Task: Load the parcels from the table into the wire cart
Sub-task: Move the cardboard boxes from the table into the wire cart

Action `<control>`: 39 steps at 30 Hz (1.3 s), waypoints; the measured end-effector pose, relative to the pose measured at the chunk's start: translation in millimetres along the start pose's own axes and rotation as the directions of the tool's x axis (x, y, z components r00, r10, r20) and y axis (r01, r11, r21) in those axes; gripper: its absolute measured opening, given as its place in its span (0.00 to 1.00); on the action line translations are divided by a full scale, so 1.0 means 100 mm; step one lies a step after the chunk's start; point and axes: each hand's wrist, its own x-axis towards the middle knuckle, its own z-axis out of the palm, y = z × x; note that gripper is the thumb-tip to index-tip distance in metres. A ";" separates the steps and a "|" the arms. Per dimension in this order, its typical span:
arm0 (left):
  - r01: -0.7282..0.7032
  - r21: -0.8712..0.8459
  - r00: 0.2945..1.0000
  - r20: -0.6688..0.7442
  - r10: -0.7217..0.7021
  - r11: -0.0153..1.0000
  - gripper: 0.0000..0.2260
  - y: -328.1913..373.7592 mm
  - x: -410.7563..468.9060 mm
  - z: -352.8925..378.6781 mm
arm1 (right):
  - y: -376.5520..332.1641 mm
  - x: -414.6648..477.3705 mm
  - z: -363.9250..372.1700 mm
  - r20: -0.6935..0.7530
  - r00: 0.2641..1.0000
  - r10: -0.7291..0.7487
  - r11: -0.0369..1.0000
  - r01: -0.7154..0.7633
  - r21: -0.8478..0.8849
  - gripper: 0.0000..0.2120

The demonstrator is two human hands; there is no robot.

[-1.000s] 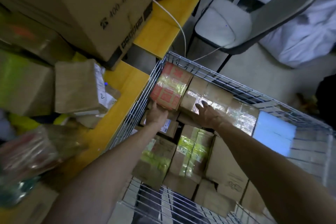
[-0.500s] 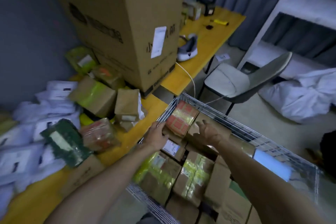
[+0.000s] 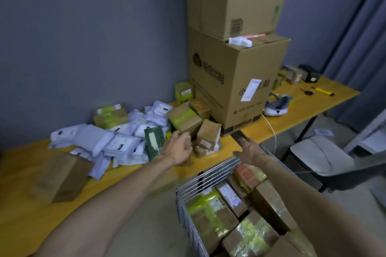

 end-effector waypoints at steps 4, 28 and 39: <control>0.051 0.019 0.994 -0.100 -0.049 0.999 0.27 -0.42 -0.17 -0.54 | -0.59 0.02 -0.25 -0.049 0.991 -0.123 0.992 0.123 -0.007 0.34; 0.273 -0.028 0.935 -0.229 -0.272 0.962 0.28 -2.96 -0.69 -1.73 | -3.56 0.29 0.40 -0.238 0.865 -0.442 0.897 0.434 -0.088 0.33; 0.344 0.102 0.933 -0.151 -0.327 0.933 0.28 -3.29 0.23 -1.55 | -3.66 1.34 0.71 -0.200 0.880 -0.431 0.901 0.432 -0.043 0.33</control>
